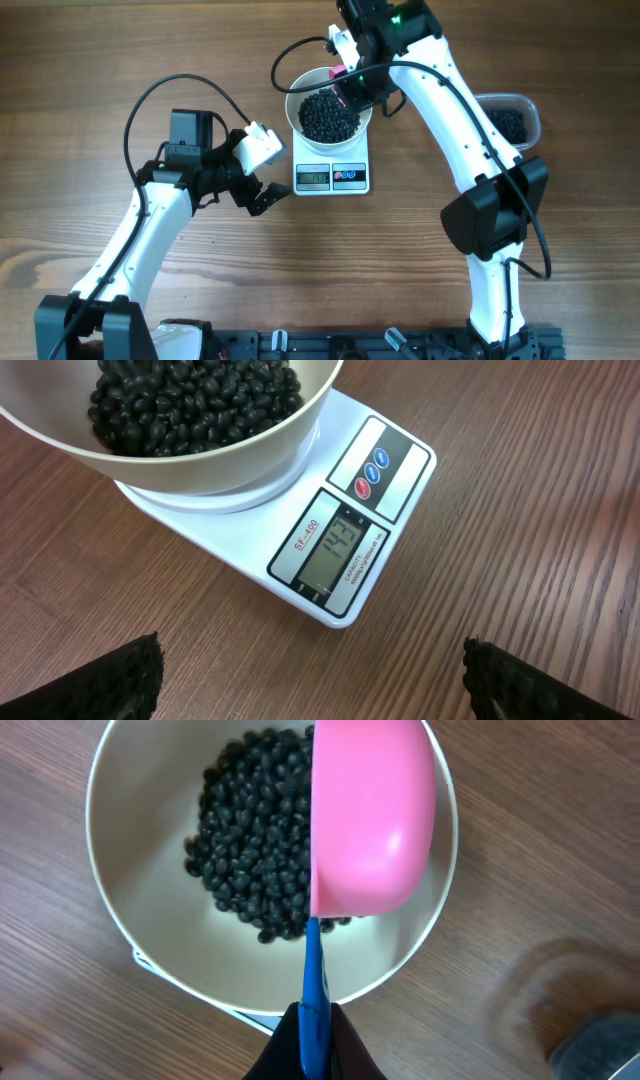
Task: Scoop item into bowl and weigh 150g on scale
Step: 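Carry the scoop over the white bowl and tip beans in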
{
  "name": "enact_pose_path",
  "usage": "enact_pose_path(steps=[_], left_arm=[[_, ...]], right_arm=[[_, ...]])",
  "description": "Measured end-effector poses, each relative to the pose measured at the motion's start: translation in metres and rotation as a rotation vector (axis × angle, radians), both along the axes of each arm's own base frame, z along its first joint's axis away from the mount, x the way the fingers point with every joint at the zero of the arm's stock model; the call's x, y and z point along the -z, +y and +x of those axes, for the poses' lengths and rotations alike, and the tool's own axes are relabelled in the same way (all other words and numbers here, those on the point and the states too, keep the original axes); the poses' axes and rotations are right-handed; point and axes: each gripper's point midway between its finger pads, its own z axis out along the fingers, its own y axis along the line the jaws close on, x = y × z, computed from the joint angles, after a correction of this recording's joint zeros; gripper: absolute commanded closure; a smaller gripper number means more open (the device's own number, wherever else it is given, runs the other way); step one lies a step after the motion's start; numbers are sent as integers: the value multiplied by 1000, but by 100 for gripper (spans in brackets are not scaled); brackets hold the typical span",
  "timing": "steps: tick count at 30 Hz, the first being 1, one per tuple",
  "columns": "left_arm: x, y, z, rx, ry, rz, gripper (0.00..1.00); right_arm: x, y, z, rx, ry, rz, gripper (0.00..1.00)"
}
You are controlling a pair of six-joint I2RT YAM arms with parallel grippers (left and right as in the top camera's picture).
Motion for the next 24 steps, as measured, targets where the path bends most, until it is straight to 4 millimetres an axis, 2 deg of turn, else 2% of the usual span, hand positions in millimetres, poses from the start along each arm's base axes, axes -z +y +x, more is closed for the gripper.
enact_pose_path(steps=[9, 24], left_arm=[[0, 0, 0, 0, 0, 0, 0], [0, 0, 0, 0, 0, 0, 0]], right_arm=[[0, 8, -2, -37, -18, -19, 96], [-1, 9, -3, -55, -5, 12, 96]])
